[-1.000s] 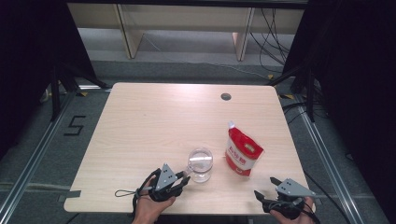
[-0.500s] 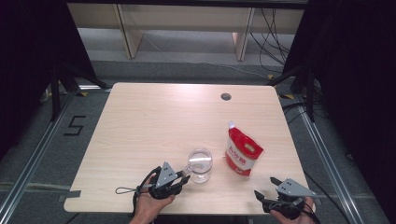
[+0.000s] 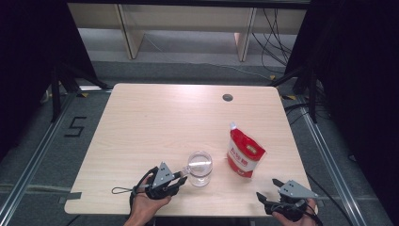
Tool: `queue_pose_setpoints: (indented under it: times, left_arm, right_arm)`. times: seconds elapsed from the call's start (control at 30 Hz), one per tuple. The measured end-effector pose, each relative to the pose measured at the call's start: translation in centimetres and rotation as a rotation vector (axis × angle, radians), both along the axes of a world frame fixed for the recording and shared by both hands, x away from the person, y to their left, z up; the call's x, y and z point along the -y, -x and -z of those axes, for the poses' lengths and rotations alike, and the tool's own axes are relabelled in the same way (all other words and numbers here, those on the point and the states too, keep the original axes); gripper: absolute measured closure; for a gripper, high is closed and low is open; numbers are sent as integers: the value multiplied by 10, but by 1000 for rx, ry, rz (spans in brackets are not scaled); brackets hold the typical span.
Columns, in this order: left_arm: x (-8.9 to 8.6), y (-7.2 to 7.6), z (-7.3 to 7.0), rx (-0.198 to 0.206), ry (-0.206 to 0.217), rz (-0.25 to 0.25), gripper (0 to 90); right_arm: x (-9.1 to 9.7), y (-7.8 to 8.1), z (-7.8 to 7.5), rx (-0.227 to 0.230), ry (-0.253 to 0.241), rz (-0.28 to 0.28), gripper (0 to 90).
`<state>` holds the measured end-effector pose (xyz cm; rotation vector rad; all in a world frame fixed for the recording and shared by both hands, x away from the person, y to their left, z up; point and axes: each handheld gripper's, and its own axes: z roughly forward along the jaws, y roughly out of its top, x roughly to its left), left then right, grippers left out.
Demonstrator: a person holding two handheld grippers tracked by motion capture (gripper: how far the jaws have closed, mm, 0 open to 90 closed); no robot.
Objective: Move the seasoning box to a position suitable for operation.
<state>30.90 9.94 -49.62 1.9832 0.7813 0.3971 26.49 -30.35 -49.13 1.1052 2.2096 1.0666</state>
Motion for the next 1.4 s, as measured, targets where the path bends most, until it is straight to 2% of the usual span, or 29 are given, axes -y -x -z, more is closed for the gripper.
queue_pose_setpoints:
  times: [0.1, 0.27, 0.3, 0.37, 0.4, 0.47, 0.53, 0.73, 0.87, 0.9, 0.93, 0.97, 1.03, 1.07, 1.13, 1.17, 1.2, 1.23, 1.3, 1.4]
  left_arm:
    - [-3, 1, 0, 3, -14, 21, 730]
    - [-6, 3, 0, 6, -9, 50, 730]
    - [-7, 5, 0, 4, 3, 66, 730]
    - [-11, 4, 0, 5, -22, 96, 730]
    - [-10, 6, 0, 12, -3, 90, 730]
    - [-11, 7, 1, 7, 0, 117, 730]
    - [-12, 9, 1, 8, 9, 117, 730]
    - [-14, 11, 1, 8, 4, 169, 730]
    - [-16, 12, 1, 6, 11, 188, 729]
    - [-16, 12, 1, 7, 2, 196, 729]
    - [-16, 12, 1, 7, 2, 196, 729]
    - [-16, 14, 1, 2, 8, 202, 729]
    - [-17, 14, 1, 6, 5, 215, 729]
    - [-17, 15, 1, 6, 2, 217, 729]
    - [-17, 14, 1, 7, 3, 226, 729]
    - [-16, 15, 2, 3, 20, 229, 729]
    - [-17, 16, 2, 5, 19, 232, 729]
    - [-16, 17, 3, 10, 34, 230, 729]
    - [-17, 17, 3, 15, 20, 247, 729]
    - [-16, 17, 3, 13, 27, 253, 728]
  right_arm:
    - [0, 0, 0, 5, 4, 1, 237]
    - [0, 0, 0, 0, 1, -3, 237]
    - [0, 0, 0, 1, 1, -4, 237]
    - [0, 0, 0, 1, 1, -4, 237]
    - [0, 0, 0, -1, 1, -3, 237]
    - [0, 0, 0, -1, 1, -3, 237]
    - [0, 0, 0, 0, 1, -4, 237]
    - [0, 0, 0, 2, 5, -5, 237]
    - [0, 0, 0, 2, 8, -6, 238]
    - [-2, 2, 0, -17, -7, 25, 238]
    - [-2, 1, 1, -6, -5, 14, 238]
    - [-2, 1, 1, -13, -12, 17, 238]
    - [0, -1, 1, 21, 4, -2, 238]
    - [-1, 0, 1, -6, -7, 3, 238]
    - [0, -1, 1, 17, 11, 2, 238]
    - [-1, 1, 1, -7, 2, 8, 238]
    - [-2, 2, 1, -20, -8, 18, 238]
    - [-1, 0, 1, -4, 9, -3, 238]
    - [-1, 0, 1, -4, 8, -2, 238]
    - [-1, 0, 1, -5, 10, -9, 238]
